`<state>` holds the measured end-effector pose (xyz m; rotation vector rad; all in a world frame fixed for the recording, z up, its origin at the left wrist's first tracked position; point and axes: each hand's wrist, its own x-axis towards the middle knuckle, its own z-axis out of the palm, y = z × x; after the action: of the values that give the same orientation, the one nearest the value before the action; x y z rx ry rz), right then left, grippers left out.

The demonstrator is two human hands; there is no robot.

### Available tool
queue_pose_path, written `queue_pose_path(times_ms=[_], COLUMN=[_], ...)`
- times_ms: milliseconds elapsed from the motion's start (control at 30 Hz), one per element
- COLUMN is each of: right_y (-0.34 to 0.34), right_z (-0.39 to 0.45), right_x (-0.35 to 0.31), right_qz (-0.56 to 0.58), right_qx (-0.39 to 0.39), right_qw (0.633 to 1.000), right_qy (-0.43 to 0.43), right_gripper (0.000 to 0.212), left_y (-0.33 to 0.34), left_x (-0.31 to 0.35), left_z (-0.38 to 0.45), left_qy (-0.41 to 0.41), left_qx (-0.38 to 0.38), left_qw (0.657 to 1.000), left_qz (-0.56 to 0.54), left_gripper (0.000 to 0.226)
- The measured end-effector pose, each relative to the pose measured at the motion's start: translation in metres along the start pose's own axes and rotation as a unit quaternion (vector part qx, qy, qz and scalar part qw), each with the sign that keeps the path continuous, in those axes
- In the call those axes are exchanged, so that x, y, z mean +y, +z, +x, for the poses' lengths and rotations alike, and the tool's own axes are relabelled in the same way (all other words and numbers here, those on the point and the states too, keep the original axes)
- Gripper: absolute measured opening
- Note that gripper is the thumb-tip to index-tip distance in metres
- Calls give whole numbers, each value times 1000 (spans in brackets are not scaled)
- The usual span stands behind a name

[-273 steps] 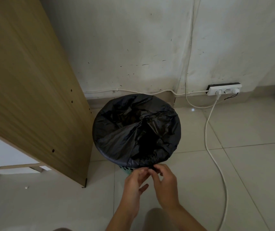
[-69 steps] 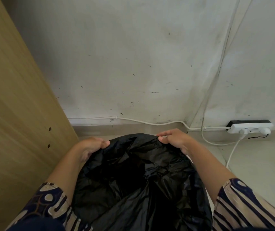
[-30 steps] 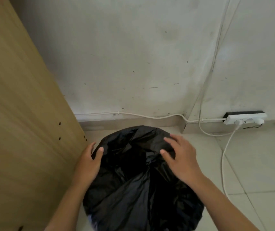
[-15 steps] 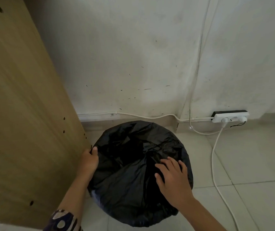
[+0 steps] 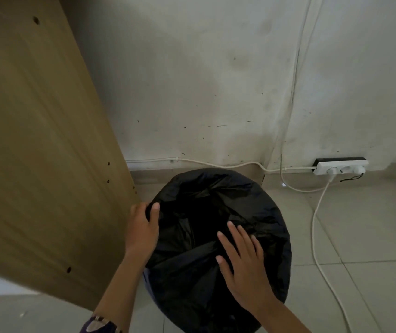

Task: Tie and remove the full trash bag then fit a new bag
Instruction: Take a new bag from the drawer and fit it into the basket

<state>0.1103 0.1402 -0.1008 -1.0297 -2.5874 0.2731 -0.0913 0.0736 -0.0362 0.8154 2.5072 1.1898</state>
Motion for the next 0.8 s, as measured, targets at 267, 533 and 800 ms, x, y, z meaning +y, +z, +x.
queue_pose_path(times_ms=[267,533,800], right_y=[44,39,56], right_z=[12,7,16], right_x=[5,-2,-10], right_qz=[-98,22,77], right_qx=[-157,-28,-309], right_qw=[983,999,948], right_qy=[-1,-8,12], right_gripper=[51,39,97], left_y=[2,4,4], left_x=[2,-2,0], left_z=[-17,-20,-32], left_qy=[36,22,70], left_qx=[13,23,-7], left_qw=[999,999,997], left_qz=[7,20,37], left_gripper=[39,40,54])
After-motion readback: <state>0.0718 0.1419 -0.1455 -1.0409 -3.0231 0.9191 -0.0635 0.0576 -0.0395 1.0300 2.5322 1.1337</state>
